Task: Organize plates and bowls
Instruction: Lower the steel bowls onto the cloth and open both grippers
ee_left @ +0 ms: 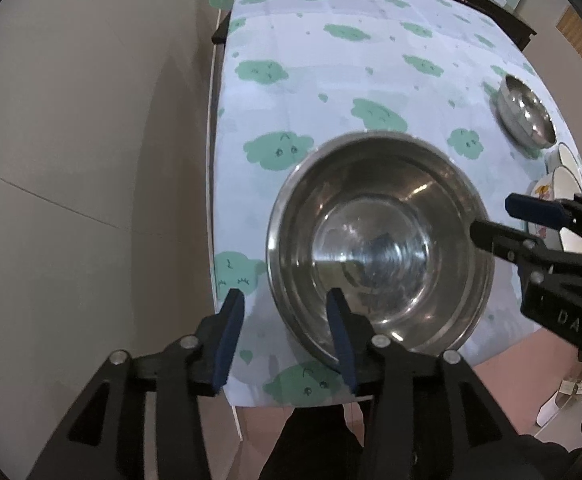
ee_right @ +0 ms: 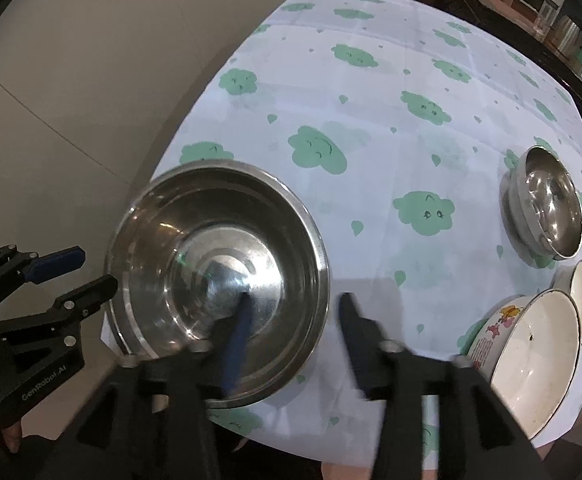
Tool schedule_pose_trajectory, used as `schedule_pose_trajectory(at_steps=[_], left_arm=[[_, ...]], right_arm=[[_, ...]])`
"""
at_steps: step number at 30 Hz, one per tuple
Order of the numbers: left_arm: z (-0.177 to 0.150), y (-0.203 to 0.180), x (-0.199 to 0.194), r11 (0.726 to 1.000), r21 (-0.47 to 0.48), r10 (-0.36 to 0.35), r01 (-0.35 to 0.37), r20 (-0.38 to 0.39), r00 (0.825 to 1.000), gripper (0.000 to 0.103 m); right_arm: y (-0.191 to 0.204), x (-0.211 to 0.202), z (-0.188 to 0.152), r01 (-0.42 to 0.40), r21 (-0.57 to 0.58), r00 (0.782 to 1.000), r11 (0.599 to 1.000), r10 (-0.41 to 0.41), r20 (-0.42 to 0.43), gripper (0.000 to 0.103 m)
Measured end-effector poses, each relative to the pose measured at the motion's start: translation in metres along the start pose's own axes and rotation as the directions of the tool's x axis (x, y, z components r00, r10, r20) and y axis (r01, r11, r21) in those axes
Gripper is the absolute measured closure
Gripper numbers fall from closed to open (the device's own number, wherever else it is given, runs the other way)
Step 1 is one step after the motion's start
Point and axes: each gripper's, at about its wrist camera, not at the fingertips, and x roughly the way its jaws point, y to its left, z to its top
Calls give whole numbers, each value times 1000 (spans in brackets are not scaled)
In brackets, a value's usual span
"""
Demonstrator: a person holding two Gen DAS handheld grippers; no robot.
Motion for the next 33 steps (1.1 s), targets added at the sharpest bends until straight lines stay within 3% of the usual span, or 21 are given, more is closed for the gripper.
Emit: schedule_pose_trajectory(at_steps=[6,14,23,33], left_arm=[[4,-2,-10,1000,26,-8,7,39,999,49],[16,-26,-20,996,78,-56,51,68,996,48],[48,-79,-22,990,132,-48,38,74,996,48],[88,-167,-11,982,187,-45,34,52,998,46]], right_arm=[[-1,-14,-9,29,30,999,999,-30,26,52],[-23,-30,-29,76,99,996,992,-81,49,52],[-78,-38,-26,60,166,992,984,-77,96,52],[-167,-46,-26,54,225,991,973,-80,108,52]])
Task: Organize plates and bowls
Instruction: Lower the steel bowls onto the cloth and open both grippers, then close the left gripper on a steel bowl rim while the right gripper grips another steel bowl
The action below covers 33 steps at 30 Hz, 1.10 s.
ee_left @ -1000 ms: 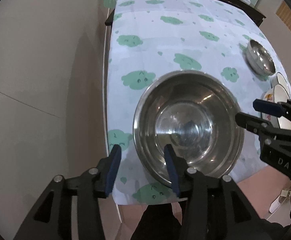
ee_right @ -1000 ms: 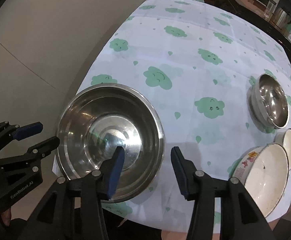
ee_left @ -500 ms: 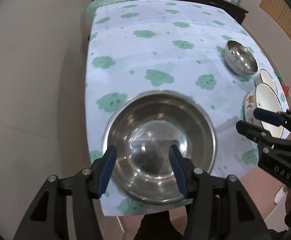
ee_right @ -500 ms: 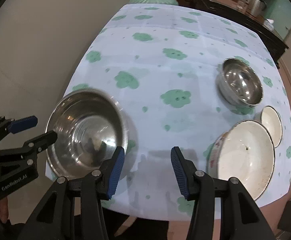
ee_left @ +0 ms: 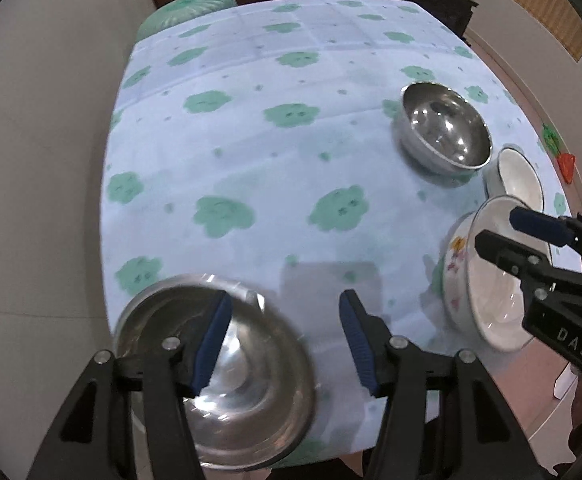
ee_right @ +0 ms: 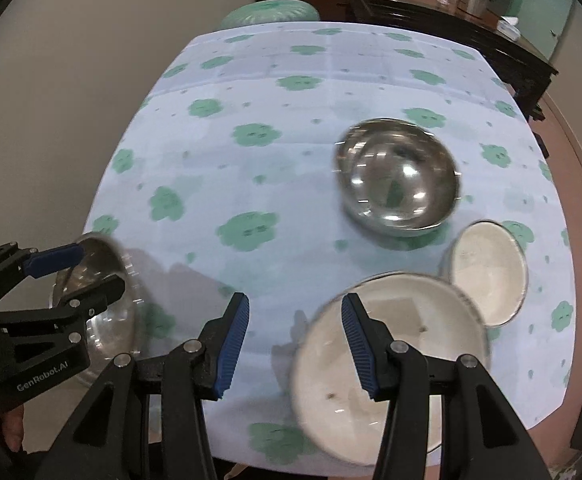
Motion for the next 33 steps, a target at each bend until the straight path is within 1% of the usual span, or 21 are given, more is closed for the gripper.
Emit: schedule_pose_trajectory(at_steps=[4,8,13,16,23,31,33], left_arm=[[22,-23,6,1000,8,1,-1,2,1000,46],[43,-45,9,1000,16,-2,2,12,1000,46],[69,-70,19,1000,23,-1,1,7,1000,46],[83,-81,25,1000,20,-6,6,1,1000,46],[112,-100,39,1000,18,15,-15,-3,1000,46],[129,-110,59,999,16,38,-38,-21,999,46],[131,-112,65,999,10,36,-36,-37,999,49]], right_arm=[[-34,8,10,5,17,1000,1000,-5,-9,52],[-61,13,23,6,26,1000,1000,-6,-1,52],[-90,20,40,9,38,1000,999,-9,1,52],[-103,27,49,5,38,1000,999,-5,-5,52],[-124,39,67,-4,36,1000,999,4,-14,52],[-142,56,78,-17,46,999,999,19,-33,52],[-145,60,80,-16,49,999,999,17,-34,52]])
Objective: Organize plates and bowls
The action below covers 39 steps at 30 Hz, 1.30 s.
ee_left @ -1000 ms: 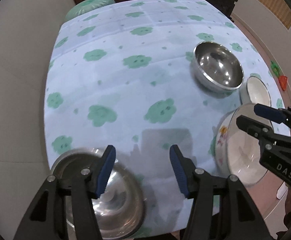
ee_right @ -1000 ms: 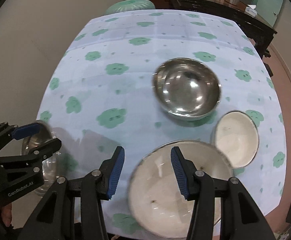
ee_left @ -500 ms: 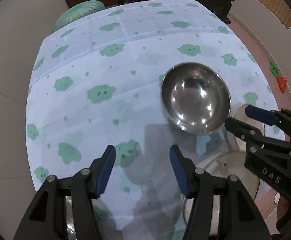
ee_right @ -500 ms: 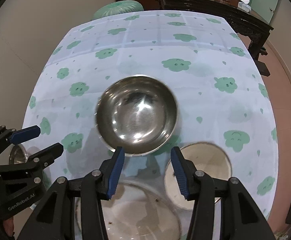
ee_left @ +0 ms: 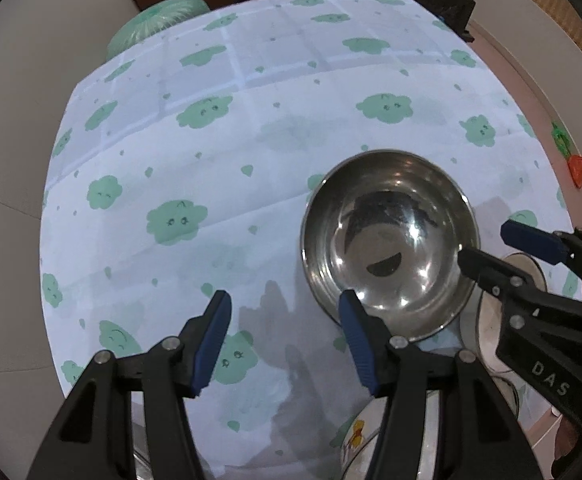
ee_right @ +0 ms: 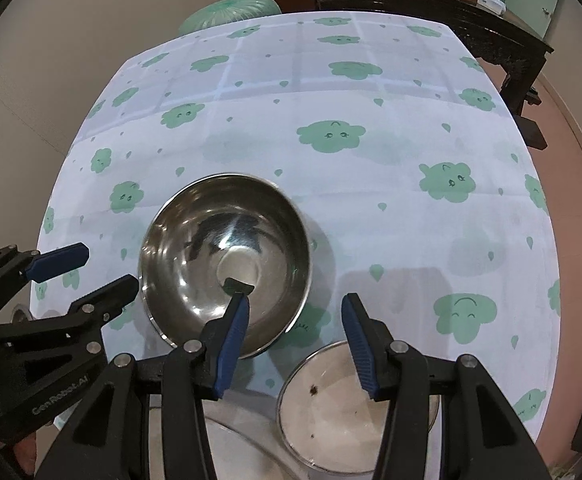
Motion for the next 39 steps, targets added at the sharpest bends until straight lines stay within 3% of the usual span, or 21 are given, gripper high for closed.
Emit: schedule_pose_trajectory(at_steps=[3,7,11,14,18,39], left_arm=[[2,-3,7,1000,-3,2,-2,-8,1000,50],[4,-5,15,1000,-6,5,-5,-28,1000,64],[4,-7,22,1000,-7,9,-9,-38,999,71],[7,-10,23,1000,-3,-3,3,-41,999,84],[8,-15,26,1000,13,-7,8,-44,999,93],[6,-15,11,999,46,8,-7,-9,1000,94]], right_arm=[[-3,5,2,0,-3,1000,1000,0,-8,55],[-6,12,4,1,-6,1000,1000,-1,-23,59],[-6,19,5,-3,-9,999,1000,3,-37,64],[-6,24,6,-7,-14,999,1000,7,-47,72],[-3,29,6,-26,-26,998,999,24,-63,83],[6,18,9,-17,-30,998,999,15,-54,85]])
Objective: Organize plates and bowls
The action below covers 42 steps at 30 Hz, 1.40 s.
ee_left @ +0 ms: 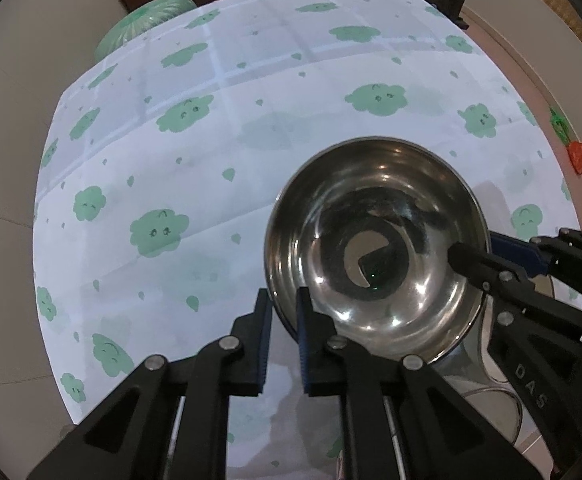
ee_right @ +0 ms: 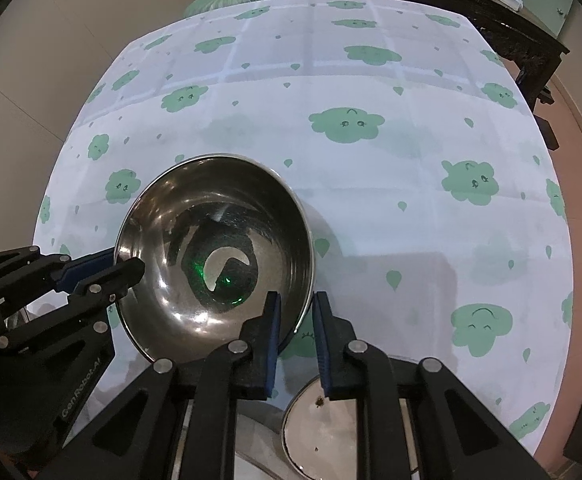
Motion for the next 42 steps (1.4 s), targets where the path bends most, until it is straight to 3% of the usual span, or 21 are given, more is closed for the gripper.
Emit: schedule_pose_trajectory(at_steps=[18,42], left_arm=[[-14,4,-33,1000,26,-12,11,46,999,94],[-41,14,-57,999,38,-6,3,71,997,94]], right_arm=[[12,-40,-11,17,15,999,1000,-18,46,85],[34,-62,-31,27,8,997,1000,-27,71,85]])
